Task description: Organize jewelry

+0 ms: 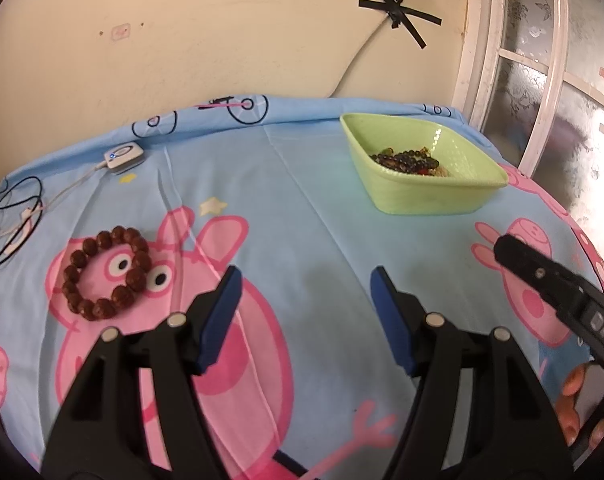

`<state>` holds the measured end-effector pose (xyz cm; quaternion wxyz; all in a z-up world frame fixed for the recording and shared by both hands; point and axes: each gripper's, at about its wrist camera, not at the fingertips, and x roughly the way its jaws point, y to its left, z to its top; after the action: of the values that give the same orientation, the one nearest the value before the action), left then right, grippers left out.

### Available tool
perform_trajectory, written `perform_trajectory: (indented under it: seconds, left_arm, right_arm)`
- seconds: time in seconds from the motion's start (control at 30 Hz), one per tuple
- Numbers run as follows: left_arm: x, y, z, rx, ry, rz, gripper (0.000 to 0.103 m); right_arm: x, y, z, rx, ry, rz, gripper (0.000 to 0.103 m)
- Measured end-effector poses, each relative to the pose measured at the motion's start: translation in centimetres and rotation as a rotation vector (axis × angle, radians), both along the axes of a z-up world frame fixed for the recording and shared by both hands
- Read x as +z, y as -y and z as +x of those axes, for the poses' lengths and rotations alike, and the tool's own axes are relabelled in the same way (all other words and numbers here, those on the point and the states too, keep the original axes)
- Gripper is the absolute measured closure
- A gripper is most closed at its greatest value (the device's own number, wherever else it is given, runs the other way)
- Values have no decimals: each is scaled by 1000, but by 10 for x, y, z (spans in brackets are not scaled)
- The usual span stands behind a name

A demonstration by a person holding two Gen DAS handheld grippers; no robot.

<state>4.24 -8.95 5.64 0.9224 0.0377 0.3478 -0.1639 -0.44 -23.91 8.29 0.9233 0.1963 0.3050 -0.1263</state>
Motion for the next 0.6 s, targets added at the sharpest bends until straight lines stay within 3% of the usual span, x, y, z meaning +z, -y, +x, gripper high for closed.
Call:
perform_trajectory:
  seconds: [0.17,0.4,0.6]
  left_arm:
    - [0,0,-1,0,1,4,39]
    - [0,0,0,2,-4,-2,39]
    - [-1,0,0,3,-4,-2,39]
  right_arm:
    - [-7,12,-3,-41,-12,64,67]
    - [9,-25,-4,55,35,-109,67]
    - [11,-30,-4,69,41,-132,67]
